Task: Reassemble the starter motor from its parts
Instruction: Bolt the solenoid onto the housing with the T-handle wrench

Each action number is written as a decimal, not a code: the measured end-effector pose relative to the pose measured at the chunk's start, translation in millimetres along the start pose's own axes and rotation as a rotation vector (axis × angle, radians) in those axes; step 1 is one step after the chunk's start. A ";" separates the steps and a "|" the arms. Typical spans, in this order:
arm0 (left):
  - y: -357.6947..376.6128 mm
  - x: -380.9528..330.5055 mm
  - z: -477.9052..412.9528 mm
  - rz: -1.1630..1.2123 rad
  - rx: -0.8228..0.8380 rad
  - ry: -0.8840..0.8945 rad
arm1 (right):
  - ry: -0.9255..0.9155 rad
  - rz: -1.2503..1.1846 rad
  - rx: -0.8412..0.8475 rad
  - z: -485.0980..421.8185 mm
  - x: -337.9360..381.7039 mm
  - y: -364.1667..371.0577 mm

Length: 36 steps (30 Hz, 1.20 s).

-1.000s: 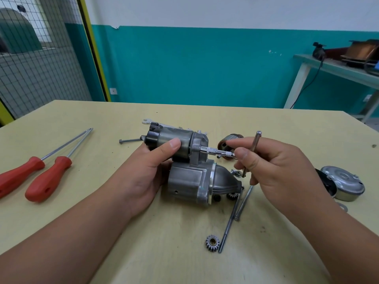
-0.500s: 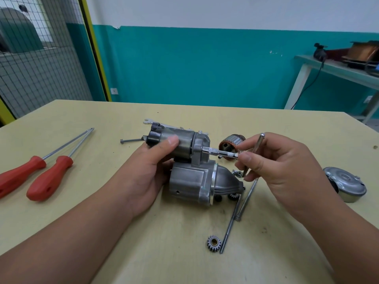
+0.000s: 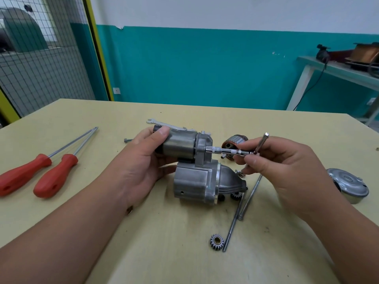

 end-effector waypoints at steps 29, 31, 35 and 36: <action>45.6 -60.9 42.7 -1.644 0.289 0.332 | -0.416 0.534 0.058 13.5 30.3 5.9; 47.5 -60.7 45.0 -1.669 0.283 0.320 | -0.340 0.477 0.067 13.7 27.2 7.3; 50.5 -58.1 46.2 -1.637 0.291 0.313 | -0.125 0.187 0.133 13.1 18.2 13.8; 51.1 -57.3 46.0 -1.630 0.291 0.311 | -0.103 0.166 0.137 12.9 18.4 14.8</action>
Point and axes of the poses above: each hand's wrist, its own z-axis away from the middle knuckle, its own y-axis out of the palm, x = y × z, the point moved 5 cm from there along -z, towards the middle knuckle, and after that the axes turned 14 degrees about z, right-handed, at the moved point
